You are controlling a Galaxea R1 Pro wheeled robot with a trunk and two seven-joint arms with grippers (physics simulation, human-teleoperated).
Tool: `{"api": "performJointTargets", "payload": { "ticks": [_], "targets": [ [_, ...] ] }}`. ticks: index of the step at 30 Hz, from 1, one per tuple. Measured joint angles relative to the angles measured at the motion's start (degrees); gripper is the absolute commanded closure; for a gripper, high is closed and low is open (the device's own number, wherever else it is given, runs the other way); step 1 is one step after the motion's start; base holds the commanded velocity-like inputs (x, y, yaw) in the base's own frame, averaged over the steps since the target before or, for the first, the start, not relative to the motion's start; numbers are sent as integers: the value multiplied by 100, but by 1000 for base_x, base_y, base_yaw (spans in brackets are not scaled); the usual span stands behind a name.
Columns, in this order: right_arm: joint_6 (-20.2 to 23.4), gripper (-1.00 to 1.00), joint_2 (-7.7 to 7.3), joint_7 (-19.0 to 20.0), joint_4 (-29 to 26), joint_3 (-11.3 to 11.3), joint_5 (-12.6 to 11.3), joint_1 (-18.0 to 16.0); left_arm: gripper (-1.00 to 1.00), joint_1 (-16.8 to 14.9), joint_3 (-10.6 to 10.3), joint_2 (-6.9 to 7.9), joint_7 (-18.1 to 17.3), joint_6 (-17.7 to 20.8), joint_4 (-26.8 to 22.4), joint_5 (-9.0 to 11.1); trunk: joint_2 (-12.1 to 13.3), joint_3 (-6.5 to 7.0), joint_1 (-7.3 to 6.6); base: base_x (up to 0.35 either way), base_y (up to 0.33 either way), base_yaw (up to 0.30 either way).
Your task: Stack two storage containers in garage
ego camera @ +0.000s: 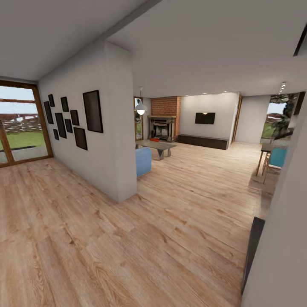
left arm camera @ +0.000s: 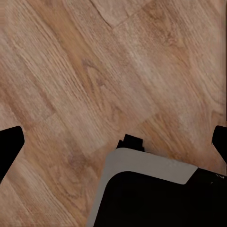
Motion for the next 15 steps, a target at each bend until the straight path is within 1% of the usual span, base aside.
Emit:
{"api": "performJointTargets", "payload": {
  "ticks": [4, 15],
  "targets": [
    [2, -100, 9, 7, 0, 11, 22, 1, -100, 1, 0, 0, 0, 0, 3, -1, 0, 0, 0, 326, 0, -181],
    [2, -100, 18, 9, 0, 26, 62, 1, -100, -1, 0, 0, 0, 0, 6, -1, 0, 0, 0, 326, 0, -238]
  ]
}}
